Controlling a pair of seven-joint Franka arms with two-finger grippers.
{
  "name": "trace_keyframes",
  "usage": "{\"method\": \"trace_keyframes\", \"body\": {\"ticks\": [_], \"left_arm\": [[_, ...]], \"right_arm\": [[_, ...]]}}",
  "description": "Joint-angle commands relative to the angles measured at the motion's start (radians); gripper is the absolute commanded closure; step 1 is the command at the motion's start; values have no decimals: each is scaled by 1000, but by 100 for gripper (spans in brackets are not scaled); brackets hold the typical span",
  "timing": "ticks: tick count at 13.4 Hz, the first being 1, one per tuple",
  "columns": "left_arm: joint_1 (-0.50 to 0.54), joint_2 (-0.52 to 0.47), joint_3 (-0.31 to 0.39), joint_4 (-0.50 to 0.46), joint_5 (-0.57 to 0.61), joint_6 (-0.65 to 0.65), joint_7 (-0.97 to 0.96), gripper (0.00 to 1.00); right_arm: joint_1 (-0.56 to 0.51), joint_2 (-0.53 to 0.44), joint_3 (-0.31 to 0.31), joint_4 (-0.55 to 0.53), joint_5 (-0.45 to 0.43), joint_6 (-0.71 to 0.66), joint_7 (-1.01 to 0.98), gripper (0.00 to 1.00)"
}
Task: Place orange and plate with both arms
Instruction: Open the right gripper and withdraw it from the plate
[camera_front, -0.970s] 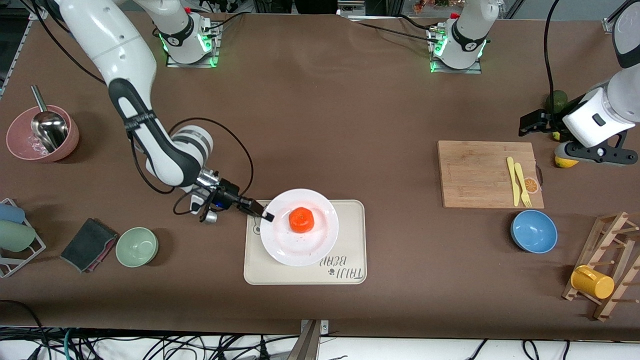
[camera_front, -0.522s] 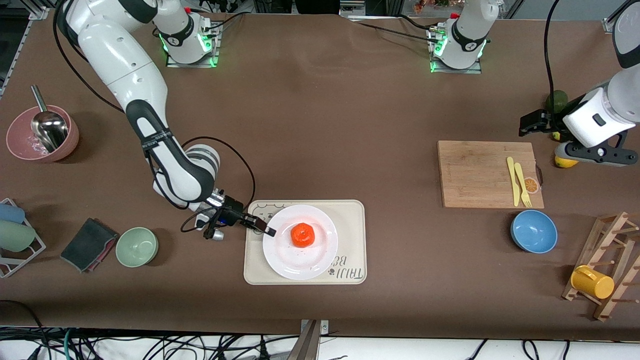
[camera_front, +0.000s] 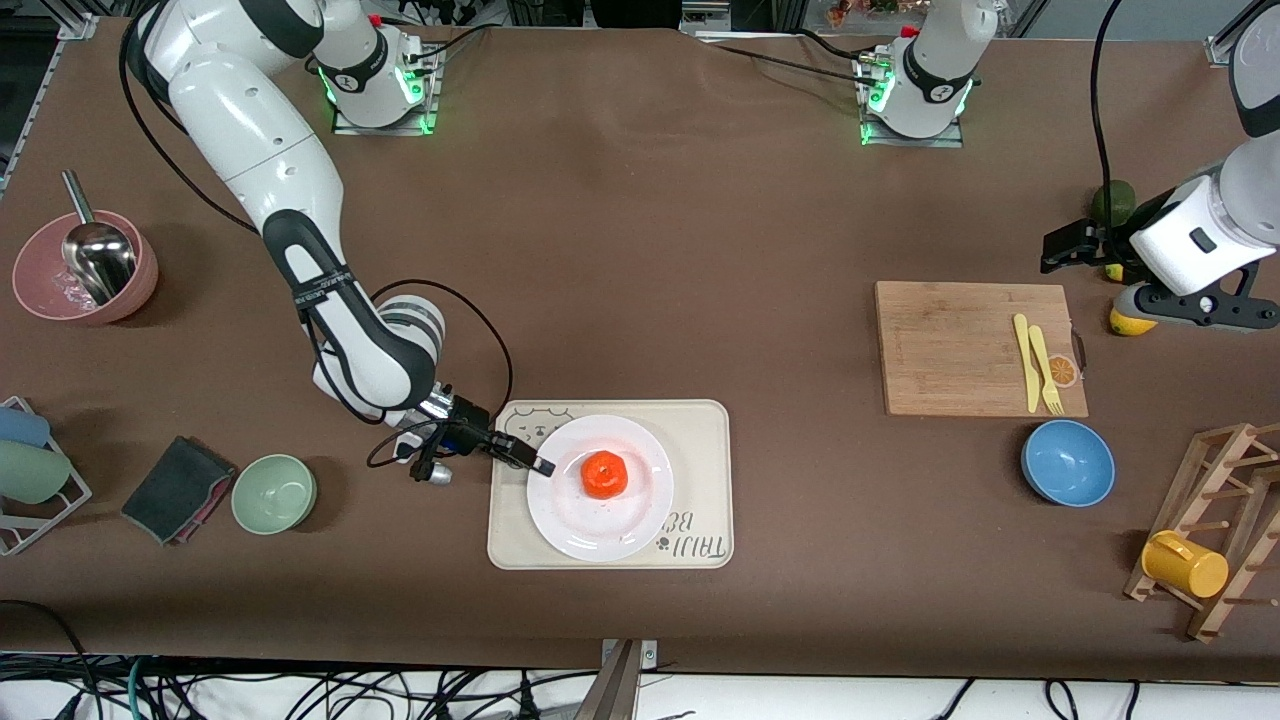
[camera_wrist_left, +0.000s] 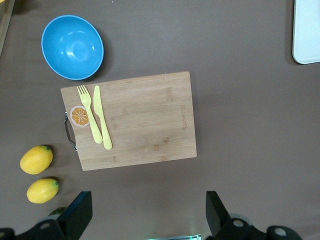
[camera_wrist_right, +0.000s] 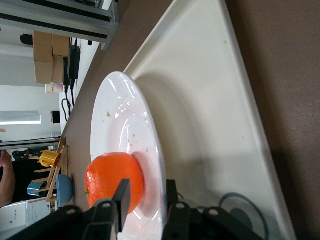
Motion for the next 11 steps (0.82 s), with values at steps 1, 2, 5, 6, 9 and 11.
{"method": "trace_keyframes", "body": {"ticks": [1, 2, 5, 6, 9, 11], "left_arm": [[2, 11, -4, 26, 28, -18, 19, 0], [2, 11, -4, 26, 28, -18, 19, 0], [0, 11, -4, 26, 28, -18, 19, 0], [0, 11, -4, 26, 28, -18, 19, 0], [0, 11, -4, 26, 28, -18, 19, 0], [5, 11, -4, 28, 28, -18, 19, 0]], "right_arm": [[-2, -1, -2, 30, -61, 5, 43, 0], [-12, -21, -2, 29, -119, 1, 73, 0], [-80, -158, -13, -26, -408, -102, 220, 0], [-89, -215, -49, -45, -513, -168, 268, 0], [-106, -421, -187, -68, -803, -527, 408, 0], [-108, -577, -269, -73, -956, -764, 472, 0]]}}
